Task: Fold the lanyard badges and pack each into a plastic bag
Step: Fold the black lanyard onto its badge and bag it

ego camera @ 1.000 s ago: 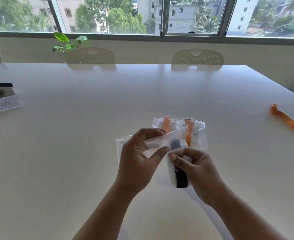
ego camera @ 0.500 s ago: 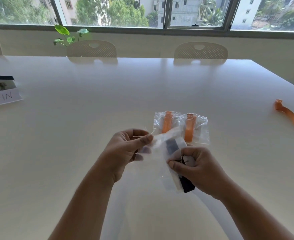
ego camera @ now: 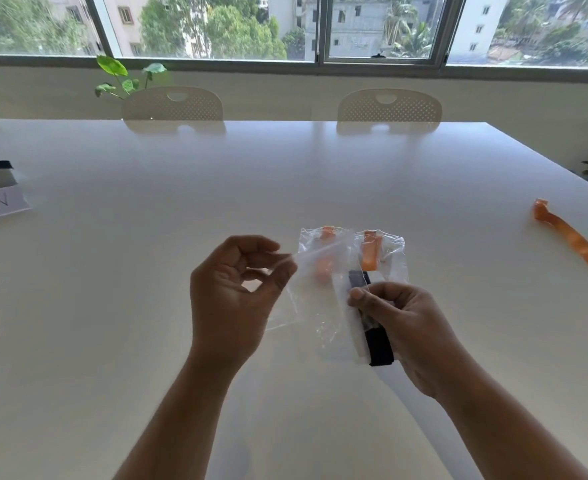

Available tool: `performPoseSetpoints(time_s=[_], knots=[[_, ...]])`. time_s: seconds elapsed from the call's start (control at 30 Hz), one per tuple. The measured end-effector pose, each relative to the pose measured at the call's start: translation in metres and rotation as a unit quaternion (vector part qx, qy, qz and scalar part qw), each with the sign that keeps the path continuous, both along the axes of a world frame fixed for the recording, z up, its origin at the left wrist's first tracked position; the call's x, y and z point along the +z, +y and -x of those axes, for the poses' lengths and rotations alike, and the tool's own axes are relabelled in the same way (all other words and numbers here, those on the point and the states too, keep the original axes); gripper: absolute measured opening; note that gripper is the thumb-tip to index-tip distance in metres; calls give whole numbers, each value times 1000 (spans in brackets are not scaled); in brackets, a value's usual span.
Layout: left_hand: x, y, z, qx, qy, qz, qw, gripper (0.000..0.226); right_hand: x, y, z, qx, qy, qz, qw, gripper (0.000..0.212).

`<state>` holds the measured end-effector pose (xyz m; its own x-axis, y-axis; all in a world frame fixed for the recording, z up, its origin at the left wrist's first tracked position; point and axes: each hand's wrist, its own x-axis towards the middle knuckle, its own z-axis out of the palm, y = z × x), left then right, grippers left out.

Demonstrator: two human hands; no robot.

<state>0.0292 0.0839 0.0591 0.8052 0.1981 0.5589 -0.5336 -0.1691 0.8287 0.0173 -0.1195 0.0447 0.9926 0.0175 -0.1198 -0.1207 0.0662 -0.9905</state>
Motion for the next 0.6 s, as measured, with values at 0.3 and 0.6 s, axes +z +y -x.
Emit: performPoseSetpoints(time_s=[0.3, 0.6], knots=[[-10, -16, 10, 153, -291, -225, 917, 16, 6, -4, 2, -67, 15, -25, 997, 50], [-20, -24, 9, 82, -304, -333, 889, 15, 12, 2, 12, 52, 10, -127, 991, 28]])
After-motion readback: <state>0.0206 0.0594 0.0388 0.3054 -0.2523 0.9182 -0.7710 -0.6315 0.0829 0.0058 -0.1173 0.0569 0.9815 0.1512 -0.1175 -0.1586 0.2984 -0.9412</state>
